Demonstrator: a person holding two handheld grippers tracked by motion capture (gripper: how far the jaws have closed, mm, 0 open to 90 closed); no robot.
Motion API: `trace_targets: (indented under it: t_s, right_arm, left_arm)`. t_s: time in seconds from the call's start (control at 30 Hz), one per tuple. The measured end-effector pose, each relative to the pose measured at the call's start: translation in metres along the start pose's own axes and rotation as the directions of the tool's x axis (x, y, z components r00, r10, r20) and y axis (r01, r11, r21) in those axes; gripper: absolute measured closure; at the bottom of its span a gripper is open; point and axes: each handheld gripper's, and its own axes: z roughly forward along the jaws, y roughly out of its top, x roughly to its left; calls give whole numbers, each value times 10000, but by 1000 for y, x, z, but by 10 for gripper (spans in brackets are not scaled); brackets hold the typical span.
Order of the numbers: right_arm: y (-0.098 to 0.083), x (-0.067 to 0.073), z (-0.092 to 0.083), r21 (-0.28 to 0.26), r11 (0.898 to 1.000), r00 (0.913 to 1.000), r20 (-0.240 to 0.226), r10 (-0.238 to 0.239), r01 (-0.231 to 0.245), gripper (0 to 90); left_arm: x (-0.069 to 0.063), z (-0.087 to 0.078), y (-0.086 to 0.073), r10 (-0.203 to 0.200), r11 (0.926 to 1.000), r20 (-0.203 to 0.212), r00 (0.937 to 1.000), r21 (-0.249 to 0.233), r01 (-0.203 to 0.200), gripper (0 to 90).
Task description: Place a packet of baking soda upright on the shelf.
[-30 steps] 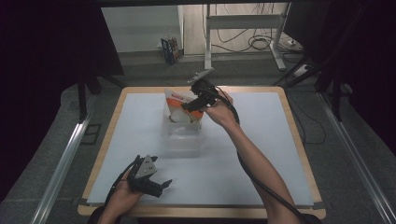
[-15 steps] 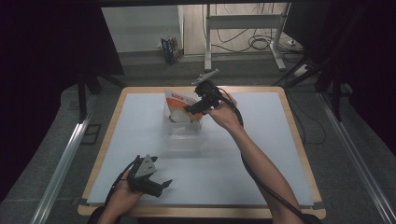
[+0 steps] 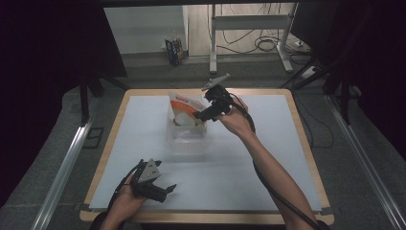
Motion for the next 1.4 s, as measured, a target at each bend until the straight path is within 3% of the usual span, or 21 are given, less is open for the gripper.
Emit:
trace_targets:
  t_s: [0.7, 1.03, 1.4]
  right_arm:
    - [-22, 3, -17, -226, 9997, 9999, 78, 116, -115, 0]
    - [-36, 8, -22, -251, 9996, 9999, 46, 128, -127, 0]
    - [-55, 7, -23, -179, 9992, 9993, 19, 366, -366, 0]
  left_arm:
    - [0, -1, 0, 44, 10000, -23, 10000, -53, -44, 26]
    - [5, -5, 0, -438, 9980, 298, 9986, -443, 451, 26]
    - [5, -5, 0, -375, 9982, 285, 9989, -460, 388, 26]
